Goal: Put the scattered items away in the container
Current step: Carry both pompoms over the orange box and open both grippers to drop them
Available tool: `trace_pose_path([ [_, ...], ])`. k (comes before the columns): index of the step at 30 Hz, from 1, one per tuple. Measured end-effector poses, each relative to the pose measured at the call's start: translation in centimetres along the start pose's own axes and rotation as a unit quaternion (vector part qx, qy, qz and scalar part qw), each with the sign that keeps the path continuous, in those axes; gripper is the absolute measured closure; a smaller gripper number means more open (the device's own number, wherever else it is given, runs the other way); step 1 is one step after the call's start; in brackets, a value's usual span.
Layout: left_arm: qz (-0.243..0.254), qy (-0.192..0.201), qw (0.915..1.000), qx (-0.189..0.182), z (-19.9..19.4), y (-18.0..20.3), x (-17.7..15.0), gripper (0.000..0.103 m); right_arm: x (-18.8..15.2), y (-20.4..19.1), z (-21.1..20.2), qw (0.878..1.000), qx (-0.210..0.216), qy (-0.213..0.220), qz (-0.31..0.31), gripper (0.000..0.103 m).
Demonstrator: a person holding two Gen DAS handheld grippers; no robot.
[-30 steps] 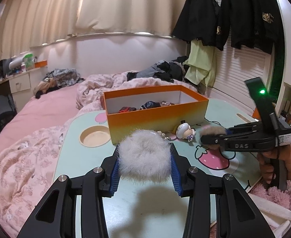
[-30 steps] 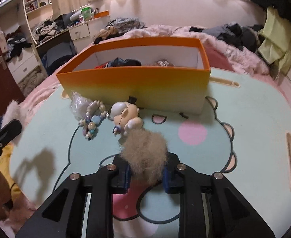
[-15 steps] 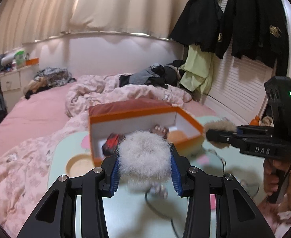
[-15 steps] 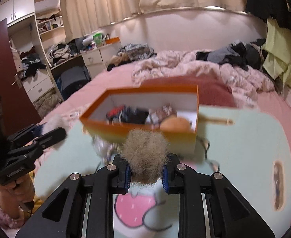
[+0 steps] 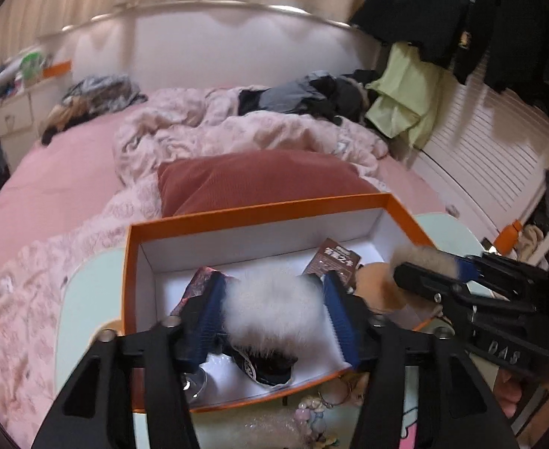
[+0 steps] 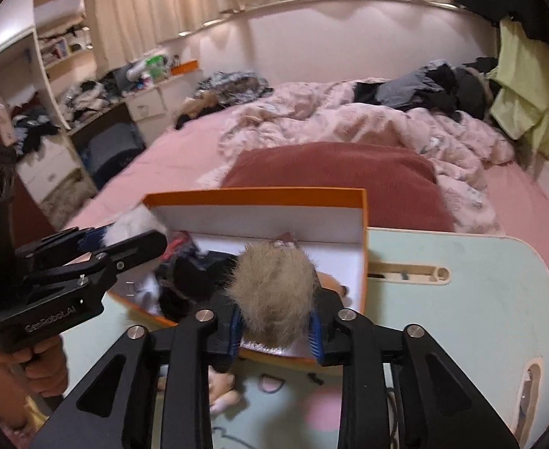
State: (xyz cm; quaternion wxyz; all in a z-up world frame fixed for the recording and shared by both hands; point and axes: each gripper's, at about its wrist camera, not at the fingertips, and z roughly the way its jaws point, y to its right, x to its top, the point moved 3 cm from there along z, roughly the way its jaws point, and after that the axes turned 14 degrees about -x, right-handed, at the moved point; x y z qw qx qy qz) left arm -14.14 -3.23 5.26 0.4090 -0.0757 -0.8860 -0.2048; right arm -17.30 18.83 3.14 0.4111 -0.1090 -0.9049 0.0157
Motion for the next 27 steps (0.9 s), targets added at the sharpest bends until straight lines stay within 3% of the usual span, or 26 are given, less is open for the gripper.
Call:
trace_pose_path([
  [3,0.015,0.023,0.9996,0.006,-1.0,0.6,-0.3,0.018,-0.4,0.0,-0.5,1.000,-0.003,0.011,0.003,0.056],
  [4,0.021,0.027,0.9994,0.010,-1.4,0.8,-0.4,0.011,-0.4,0.0,-0.9,1.000,-0.007,0.016,0.005,0.046],
  [7,0.044,0.049,0.9977,0.013,-3.3,1.6,-0.6,0.010,-0.6,0.1,-2.4,0.999,-0.019,0.041,0.005,0.034],
  [11,0.045,0.064,0.9969,0.003,-6.1,2.5,-1.4,0.008,-1.0,0.2,-4.6,0.998,-0.022,0.062,0.005,0.032],
  [16,-0.001,0.041,0.9976,-0.055,-8.6,3.7,-5.8,0.005,-4.1,-0.1,-6.3,0.999,-0.023,0.030,-0.012,0.027],
  [22,-0.004,0.011,0.9999,0.006,-8.0,3.3,-11.3,0.005,-10.0,-0.6,-6.6,0.999,-0.021,-0.025,-0.021,0.027],
  [27,-0.019,-0.036,0.9989,0.023,-5.8,2.9,-13.6,0.005,-12.9,-0.8,-6.3,0.997,-0.056,-0.039,-0.020,0.027],
])
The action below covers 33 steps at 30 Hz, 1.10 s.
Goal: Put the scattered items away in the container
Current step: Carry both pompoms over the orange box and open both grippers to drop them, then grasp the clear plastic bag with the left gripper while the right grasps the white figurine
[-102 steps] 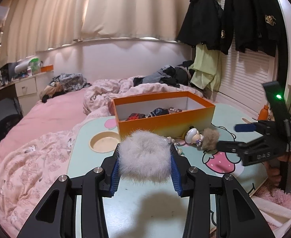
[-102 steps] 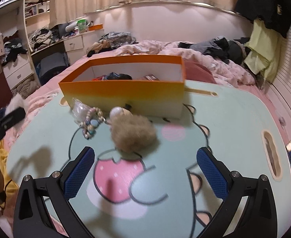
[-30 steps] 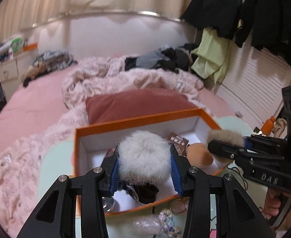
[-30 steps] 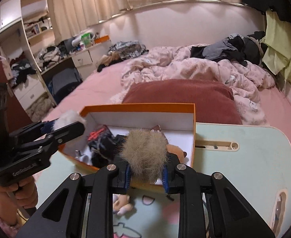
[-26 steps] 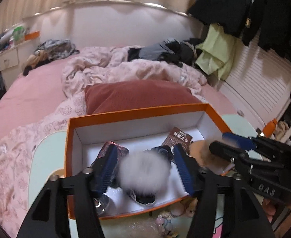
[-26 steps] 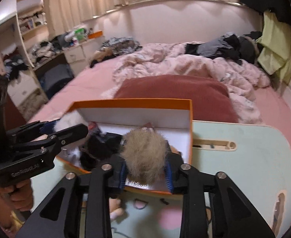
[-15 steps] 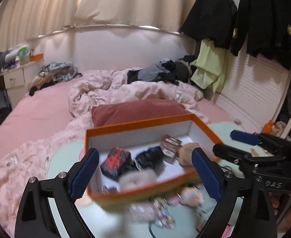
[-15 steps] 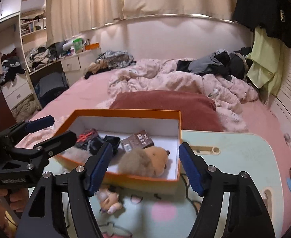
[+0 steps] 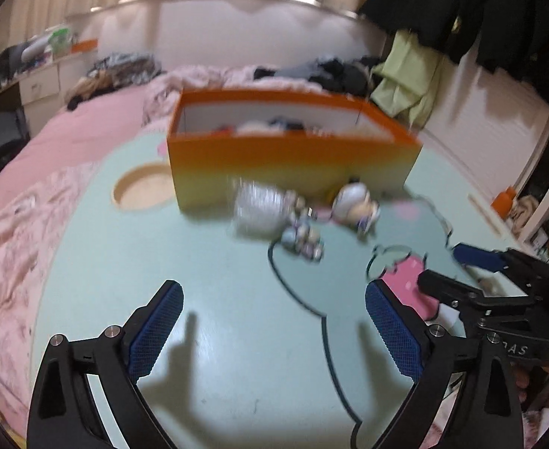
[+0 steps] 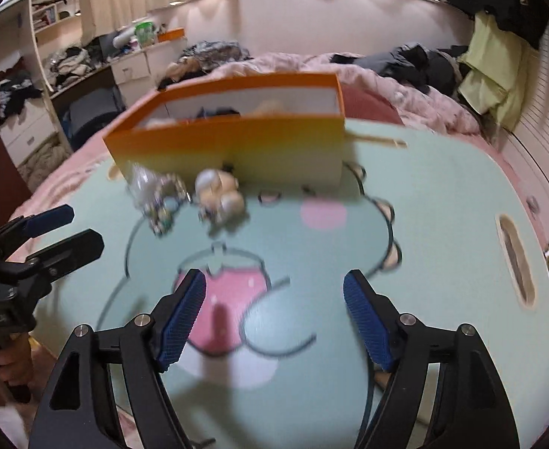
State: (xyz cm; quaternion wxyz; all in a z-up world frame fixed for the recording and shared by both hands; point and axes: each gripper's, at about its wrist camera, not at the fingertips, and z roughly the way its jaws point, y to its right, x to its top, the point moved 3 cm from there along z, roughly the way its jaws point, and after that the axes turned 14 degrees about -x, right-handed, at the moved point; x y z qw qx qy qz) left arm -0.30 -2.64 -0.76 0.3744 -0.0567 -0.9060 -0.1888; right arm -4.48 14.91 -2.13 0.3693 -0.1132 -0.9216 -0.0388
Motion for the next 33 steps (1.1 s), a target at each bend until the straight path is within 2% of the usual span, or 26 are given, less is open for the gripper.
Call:
trace_pose_path([
  [1,0.002,-0.010,0.9999,0.001,0.6,0.1,-0.4,0.004,-0.3,-0.1,0.0,1.000,-0.013,0.005,-0.002,0.026],
  [3,0.034,-0.021,0.9987,0.031,1.4,0.9,-1.1,0.001,-0.8,-0.2,0.0,0.999,-0.046,0.012,-0.009,0.017],
  [4,0.046,-0.026,0.9980,0.035,1.6,1.4,-1.3,0.001,-1.0,-0.2,0.0,0.999,-0.048,0.015,-0.007,0.012],
  [5,0.051,-0.026,0.9979,0.029,1.6,1.7,-1.4,0.001,-1.0,0.0,0.1,0.999,-0.047,0.013,-0.007,0.005],
  [7,0.053,-0.026,0.9979,0.027,1.6,1.9,-1.6,0.000,-0.8,0.4,0.4,0.999,-0.054,0.008,-0.003,0.000],
  [28,0.052,-0.015,0.9985,0.011,1.4,1.8,-1.6,0.001,-0.9,0.5,0.5,0.999,-0.053,0.012,-0.002,0.000],
  [29,0.047,-0.010,0.9989,0.000,1.1,1.7,-1.4,0.002,-0.9,0.5,0.5,0.999,-0.053,0.012,-0.002,0.000],
  [31,0.030,-0.002,0.9986,-0.044,0.4,1.1,-0.8,0.016,-0.9,0.5,0.5,0.999,-0.053,0.012,-0.001,0.000],
  [32,0.021,-0.002,0.9980,-0.059,0.2,0.8,-0.4,0.020,-0.9,0.5,0.5,0.999,-0.052,0.012,-0.001,0.000],
  [33,0.012,0.001,0.9981,-0.060,-0.1,0.3,0.2,0.025,-0.9,0.5,0.5,0.999,-0.051,0.012,-0.001,0.000],
])
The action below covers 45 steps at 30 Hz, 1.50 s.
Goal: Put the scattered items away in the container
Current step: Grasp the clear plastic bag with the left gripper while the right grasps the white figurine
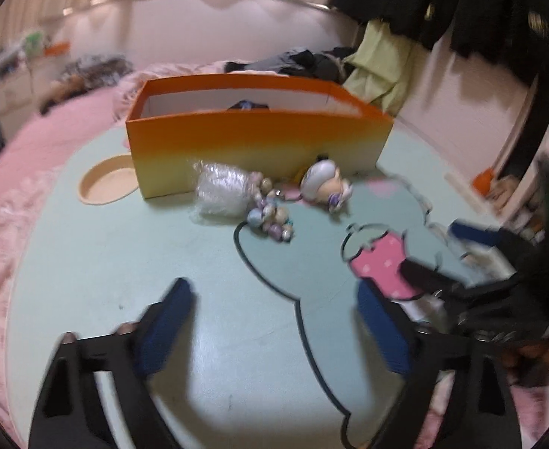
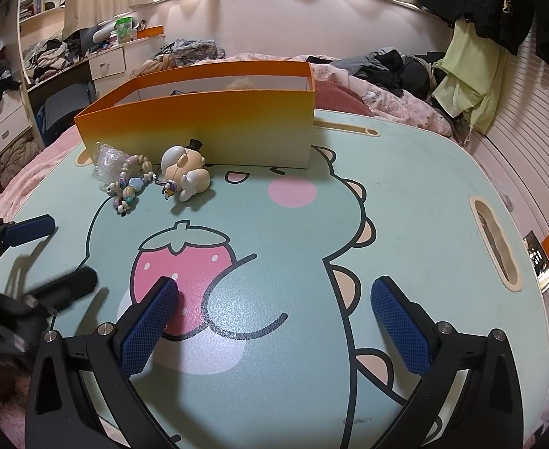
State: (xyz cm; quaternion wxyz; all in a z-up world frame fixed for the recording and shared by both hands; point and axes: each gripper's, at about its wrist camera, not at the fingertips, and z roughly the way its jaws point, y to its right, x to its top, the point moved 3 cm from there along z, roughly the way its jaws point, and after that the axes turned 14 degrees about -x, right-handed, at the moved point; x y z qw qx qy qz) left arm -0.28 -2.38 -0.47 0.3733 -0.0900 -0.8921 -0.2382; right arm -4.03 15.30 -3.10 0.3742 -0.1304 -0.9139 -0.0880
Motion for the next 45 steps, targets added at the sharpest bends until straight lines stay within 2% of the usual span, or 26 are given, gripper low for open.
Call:
trace_pose_path([
  [2,-0.014,0.018,0.9996,0.015,-0.8,-1.0,1.6,0.028,0.0,0.0,0.0,1.000,0.000,0.000,0.000,0.000],
  [4,-0.029,0.031,0.9989,0.019,-1.0,-2.0,3.0,0.041,0.1,-0.1,0.0,1.000,0.000,0.000,0.000,0.000],
  [8,-0.069,0.024,0.9972,0.016,0.5,-3.8,5.0,0.053,0.0,0.0,0.0,1.000,0.001,0.000,0.000,0.000],
  [10,-0.067,0.013,0.9973,0.028,1.6,-4.2,5.4,0.059,0.0,0.0,0.0,1.000,0.001,0.000,0.000,0.000],
  [14,-0.059,-0.003,0.9979,0.026,3.3,-3.7,5.7,0.062,0.0,0.0,0.0,1.000,0.000,0.000,0.000,0.000],
  [17,-0.048,-0.033,0.9980,0.025,4.7,-3.4,5.2,0.065,0.0,-0.1,0.0,1.000,0.000,0.000,0.001,0.000],
  [19,-0.043,-0.029,0.9983,0.027,4.4,-3.3,5.0,0.073,0.0,-0.1,0.0,1.000,0.000,0.000,0.001,0.000],
  [22,-0.053,-0.008,0.9985,-0.004,3.3,-3.4,4.9,0.074,0.0,-0.1,0.0,1.000,0.001,0.000,0.001,0.000],
  [29,-0.014,0.069,0.9974,-0.019,-2.6,-2.1,4.2,0.074,0.0,-0.1,0.0,1.000,0.000,0.000,0.002,0.000],
  [34,0.020,0.100,0.9945,0.023,-6.3,-2.4,3.9,0.074,0.4,-0.3,-0.1,1.000,0.005,-0.007,0.002,0.000],
  [36,0.021,0.107,0.9936,0.027,-7.2,-2.7,3.8,0.074,1.2,-0.6,-0.3,0.999,0.031,-0.005,0.005,0.000],
  [40,0.012,0.113,0.9935,0.014,-7.6,-2.9,3.9,0.074,4.3,-2.0,-0.7,0.998,0.056,0.020,0.003,0.000],
  [43,0.014,0.111,0.9937,0.007,-7.3,-2.5,3.8,0.074,6.7,-3.6,-0.1,0.996,0.090,0.015,0.010,0.001],
  [45,0.017,0.108,0.9940,0.004,-6.9,-2.2,3.6,0.074,7.8,-4.9,0.5,0.995,0.098,0.014,0.000,0.005],
])
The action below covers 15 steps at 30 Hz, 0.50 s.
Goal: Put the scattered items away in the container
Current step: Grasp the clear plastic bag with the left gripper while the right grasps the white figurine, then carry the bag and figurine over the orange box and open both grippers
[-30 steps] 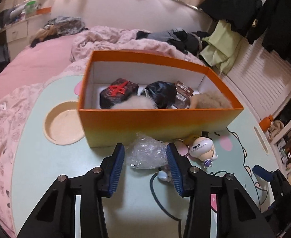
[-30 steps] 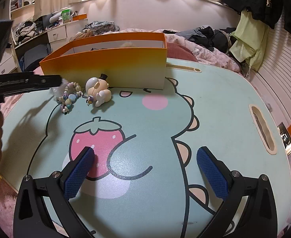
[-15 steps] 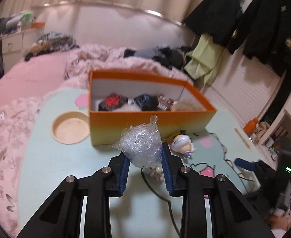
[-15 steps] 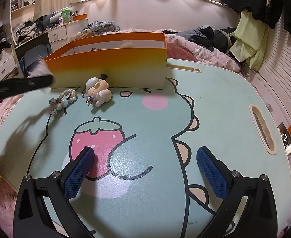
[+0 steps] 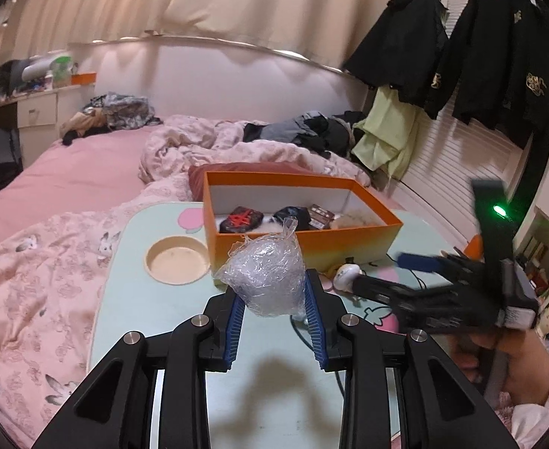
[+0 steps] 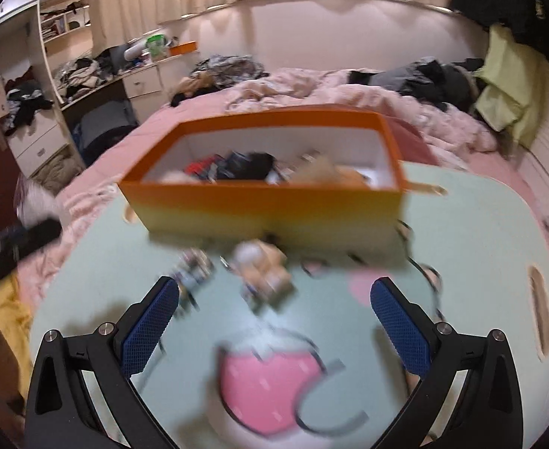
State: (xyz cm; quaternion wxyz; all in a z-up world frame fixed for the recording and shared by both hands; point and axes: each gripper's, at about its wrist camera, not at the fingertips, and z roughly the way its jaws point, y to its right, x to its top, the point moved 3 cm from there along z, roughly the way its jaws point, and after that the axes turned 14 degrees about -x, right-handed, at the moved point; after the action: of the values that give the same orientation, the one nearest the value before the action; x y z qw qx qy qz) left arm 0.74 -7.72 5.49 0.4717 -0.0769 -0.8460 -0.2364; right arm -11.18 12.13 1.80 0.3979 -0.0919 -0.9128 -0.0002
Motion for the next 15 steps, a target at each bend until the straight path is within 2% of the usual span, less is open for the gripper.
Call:
trace_pose_path([
  [3,0.002,-0.006,1.0000,-0.005,0.6,0.5,-0.3,0.074,0.5,-1.3,1.7,1.000,0.011,-0.017,-0.012,0.016],
  [4,0.005,-0.007,0.9999,-0.006,0.7,0.6,-0.4,0.074,0.4,-1.6,2.5,0.999,0.020,-0.029,-0.014,0.029],
  [5,0.008,-0.009,0.9999,-0.007,0.9,0.8,-0.5,0.074,0.2,-1.7,3.3,0.998,0.034,-0.049,-0.012,0.051],
  [6,0.010,-0.011,0.9999,-0.007,1.0,1.0,-0.5,0.074,-0.3,-1.5,3.7,0.997,0.054,-0.056,-0.008,0.066],
  [10,0.012,-0.016,0.9997,-0.012,1.5,1.4,-0.6,0.074,-1.1,-0.2,2.9,0.995,0.090,-0.048,0.013,0.067],
  [15,0.017,-0.016,0.9997,-0.010,2.2,2.1,0.4,0.074,-0.7,2.0,0.7,0.995,0.092,-0.012,0.033,0.067],
])
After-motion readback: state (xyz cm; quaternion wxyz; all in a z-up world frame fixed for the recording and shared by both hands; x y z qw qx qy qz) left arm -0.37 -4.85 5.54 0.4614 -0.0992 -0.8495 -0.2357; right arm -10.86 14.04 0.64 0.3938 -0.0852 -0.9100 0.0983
